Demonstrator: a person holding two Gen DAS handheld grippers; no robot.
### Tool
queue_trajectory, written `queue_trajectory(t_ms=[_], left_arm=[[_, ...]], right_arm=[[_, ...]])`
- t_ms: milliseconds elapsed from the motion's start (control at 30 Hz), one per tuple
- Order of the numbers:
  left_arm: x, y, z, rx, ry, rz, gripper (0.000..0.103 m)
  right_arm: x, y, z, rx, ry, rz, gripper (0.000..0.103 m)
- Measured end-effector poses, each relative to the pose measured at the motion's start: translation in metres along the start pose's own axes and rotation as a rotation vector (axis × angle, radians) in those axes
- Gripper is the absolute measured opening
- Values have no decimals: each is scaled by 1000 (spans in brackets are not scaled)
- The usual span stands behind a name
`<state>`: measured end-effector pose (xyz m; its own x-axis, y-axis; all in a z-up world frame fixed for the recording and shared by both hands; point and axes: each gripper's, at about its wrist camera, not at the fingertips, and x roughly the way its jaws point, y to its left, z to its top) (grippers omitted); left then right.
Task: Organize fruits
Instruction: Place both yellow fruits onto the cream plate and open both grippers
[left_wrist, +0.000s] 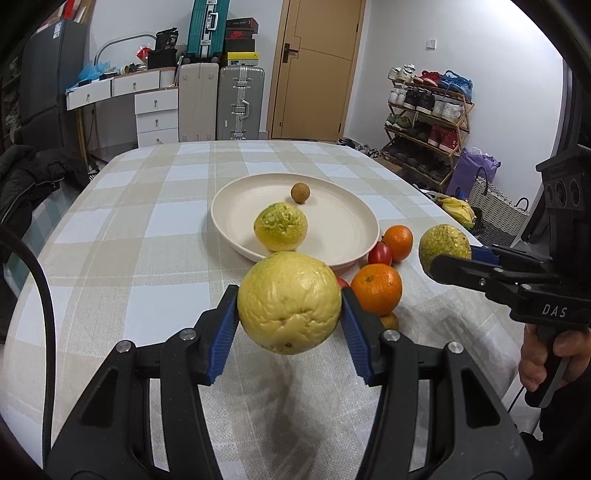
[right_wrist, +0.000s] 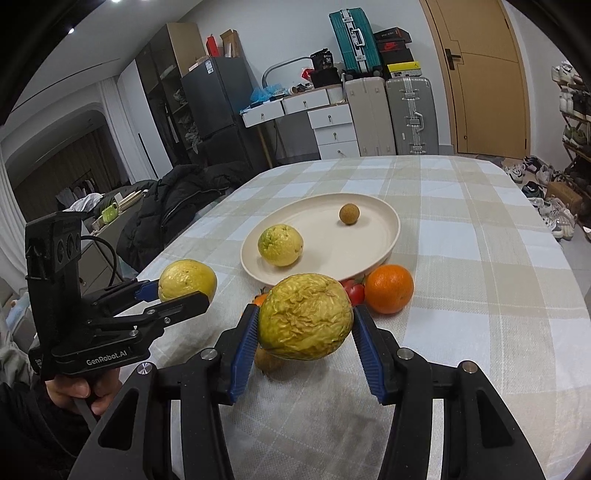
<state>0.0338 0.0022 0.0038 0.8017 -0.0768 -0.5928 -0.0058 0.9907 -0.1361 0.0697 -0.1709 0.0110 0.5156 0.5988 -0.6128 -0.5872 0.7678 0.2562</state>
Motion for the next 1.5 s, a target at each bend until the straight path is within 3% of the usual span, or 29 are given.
queue_trajectory(t_ms=[433,1500], left_arm=[[12,7,22,-5,-18,14,51],[77,1,57,20,23,14,51]], right_arm=[[13,-3,21,9,17,10,51],[64,-19,56,60,98,0,52]])
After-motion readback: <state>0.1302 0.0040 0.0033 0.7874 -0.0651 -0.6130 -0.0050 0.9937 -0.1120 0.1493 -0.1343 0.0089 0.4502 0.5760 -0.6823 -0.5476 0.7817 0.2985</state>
